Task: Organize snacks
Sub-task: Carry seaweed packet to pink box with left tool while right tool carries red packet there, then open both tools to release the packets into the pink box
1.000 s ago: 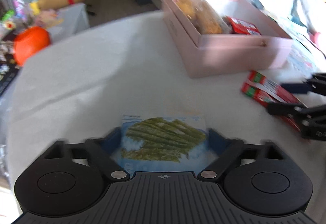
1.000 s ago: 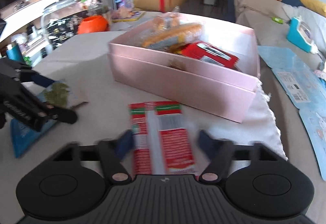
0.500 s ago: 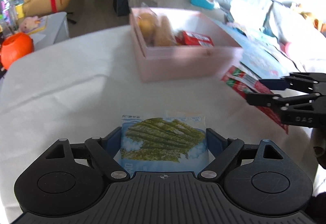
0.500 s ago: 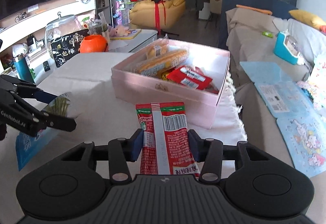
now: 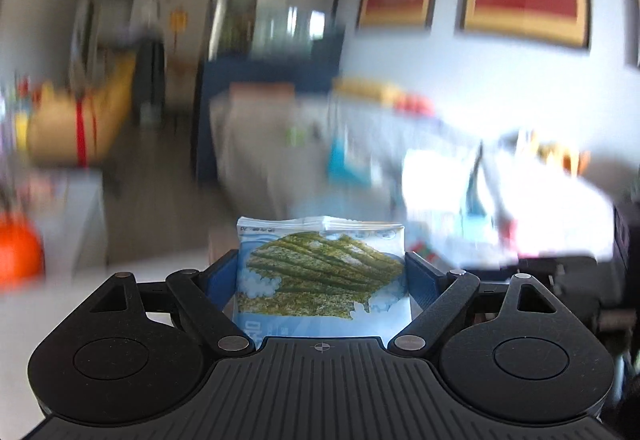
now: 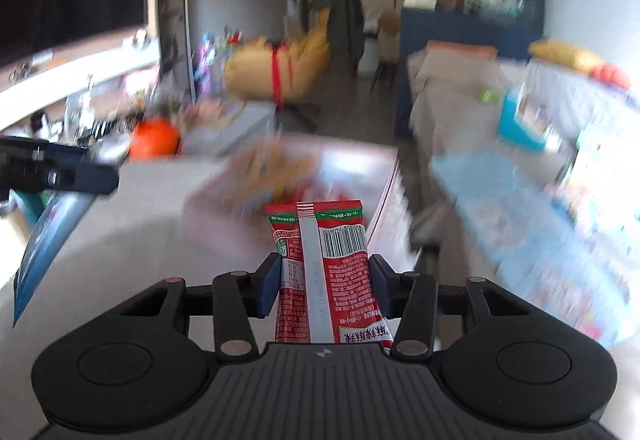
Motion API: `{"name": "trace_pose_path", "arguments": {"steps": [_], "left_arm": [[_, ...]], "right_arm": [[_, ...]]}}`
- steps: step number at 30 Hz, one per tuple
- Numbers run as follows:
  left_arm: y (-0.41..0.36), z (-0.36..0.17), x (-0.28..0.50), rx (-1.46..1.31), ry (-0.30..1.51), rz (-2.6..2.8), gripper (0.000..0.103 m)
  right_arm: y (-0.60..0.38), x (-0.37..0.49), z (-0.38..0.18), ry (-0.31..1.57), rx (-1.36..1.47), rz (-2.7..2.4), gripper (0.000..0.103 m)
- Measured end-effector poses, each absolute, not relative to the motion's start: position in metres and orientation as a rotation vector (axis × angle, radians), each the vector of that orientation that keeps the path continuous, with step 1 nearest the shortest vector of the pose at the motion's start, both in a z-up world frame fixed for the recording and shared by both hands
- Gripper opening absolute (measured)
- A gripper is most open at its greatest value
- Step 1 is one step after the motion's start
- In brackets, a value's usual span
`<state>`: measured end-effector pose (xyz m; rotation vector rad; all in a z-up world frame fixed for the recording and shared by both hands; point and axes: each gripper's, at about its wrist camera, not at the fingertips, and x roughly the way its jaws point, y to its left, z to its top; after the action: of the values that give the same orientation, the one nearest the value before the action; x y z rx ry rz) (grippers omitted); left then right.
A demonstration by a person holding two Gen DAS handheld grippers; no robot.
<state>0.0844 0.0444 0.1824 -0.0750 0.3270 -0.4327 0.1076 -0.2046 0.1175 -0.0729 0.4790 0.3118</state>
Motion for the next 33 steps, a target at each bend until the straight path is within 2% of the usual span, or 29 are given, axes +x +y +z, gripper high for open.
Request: {"name": "trace_pose_path", "arguments": {"steps": [5, 10, 17, 23, 25, 26, 27, 33], "left_arm": [[0.020, 0.221, 0.142, -0.072, 0.177, -0.427, 0.090], [0.005, 0.184, 0.212, -0.189, 0.309, -0.449, 0.090], [0.006, 0.099, 0.285, -0.264, 0.537, -0.451, 0.090], [0.013, 0.072, 0.291, -0.176, 0.701, -0.502, 0.090], [0.012, 0.069, 0.282, -0.124, 0.707, -0.501, 0.078], [0.013, 0.068, 0.277, -0.091, 0.704, -0.493, 0.064], [0.015, 0.069, 0.273, -0.071, 0.696, -0.485, 0.059], [0.047, 0.089, 0.235, -0.129, 0.550, -0.416, 0.059]], "right_arm": [[-0.212, 0.140, 0.181, 0.344, -0.053, 0.274, 0.047], [-0.219, 0.173, 0.202, 0.329, -0.043, 0.229, 0.047], [-0.215, 0.213, 0.167, 0.428, -0.052, 0.225, 0.047], [-0.204, 0.256, 0.124, 0.548, -0.004, 0.259, 0.047], [-0.201, 0.268, 0.114, 0.569, 0.018, 0.267, 0.047], [-0.198, 0.270, 0.111, 0.575, 0.029, 0.273, 0.047], [-0.196, 0.274, 0.108, 0.583, 0.043, 0.285, 0.047], [-0.183, 0.291, 0.094, 0.623, 0.122, 0.342, 0.047]]}}
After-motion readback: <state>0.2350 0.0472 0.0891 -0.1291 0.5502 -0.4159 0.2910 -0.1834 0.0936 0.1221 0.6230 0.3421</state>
